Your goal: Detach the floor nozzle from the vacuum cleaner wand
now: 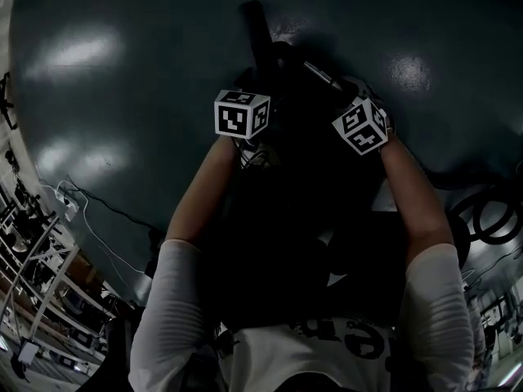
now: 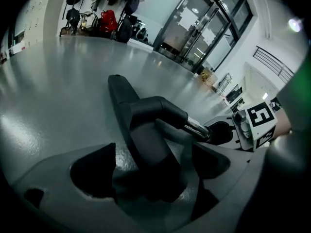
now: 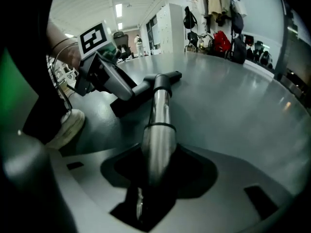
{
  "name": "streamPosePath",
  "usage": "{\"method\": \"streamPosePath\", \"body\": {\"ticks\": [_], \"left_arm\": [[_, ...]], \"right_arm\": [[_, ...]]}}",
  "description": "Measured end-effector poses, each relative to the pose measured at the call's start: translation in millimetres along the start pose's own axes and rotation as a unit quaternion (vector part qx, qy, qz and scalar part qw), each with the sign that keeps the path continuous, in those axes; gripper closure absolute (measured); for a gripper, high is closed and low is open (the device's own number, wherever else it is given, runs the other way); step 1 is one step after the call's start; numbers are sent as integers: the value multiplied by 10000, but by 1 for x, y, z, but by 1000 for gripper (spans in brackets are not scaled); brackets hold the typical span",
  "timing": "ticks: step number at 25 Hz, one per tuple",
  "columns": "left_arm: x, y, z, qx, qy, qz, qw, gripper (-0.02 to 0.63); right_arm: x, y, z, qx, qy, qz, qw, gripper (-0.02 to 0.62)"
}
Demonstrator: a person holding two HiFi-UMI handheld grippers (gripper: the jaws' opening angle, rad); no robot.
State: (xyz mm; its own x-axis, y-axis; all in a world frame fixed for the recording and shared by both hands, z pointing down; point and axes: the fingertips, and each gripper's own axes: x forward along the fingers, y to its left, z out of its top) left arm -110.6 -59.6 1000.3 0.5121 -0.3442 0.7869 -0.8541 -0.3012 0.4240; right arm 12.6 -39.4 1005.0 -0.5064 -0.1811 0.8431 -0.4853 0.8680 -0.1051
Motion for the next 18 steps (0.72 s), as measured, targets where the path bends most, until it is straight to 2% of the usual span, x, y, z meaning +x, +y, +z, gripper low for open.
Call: {"method": "streamPosePath", "body": {"ticks": [5,8,10,13,15,16,18], "left_arm": [[5,-4,-3,304,168,155,9993,130],[2,-3,1,151,74,47,9998,130],[0,-9,6,41,-2,-332,9994,130],[3,-38,13,-188,-59,-1059,9942,132],[1,-47,21,-306,-87,-1152,9928,132],[-2,-47,26,-365,-127,-1134,9928,152],[-12,-45,37,-591,-234,-1161,9912,309]], "right_arm": [[-12,1,1,263,21,171,9995,408],[-23,5,12,241,-104,164,9995,408],[-29,9,18,202,-197,186,9994,410],[-41,12,21,136,-317,210,9992,410],[-48,10,23,165,-389,218,9989,410],[-51,9,24,219,-429,249,9985,410],[-57,5,29,295,-500,304,9979,409]]}}
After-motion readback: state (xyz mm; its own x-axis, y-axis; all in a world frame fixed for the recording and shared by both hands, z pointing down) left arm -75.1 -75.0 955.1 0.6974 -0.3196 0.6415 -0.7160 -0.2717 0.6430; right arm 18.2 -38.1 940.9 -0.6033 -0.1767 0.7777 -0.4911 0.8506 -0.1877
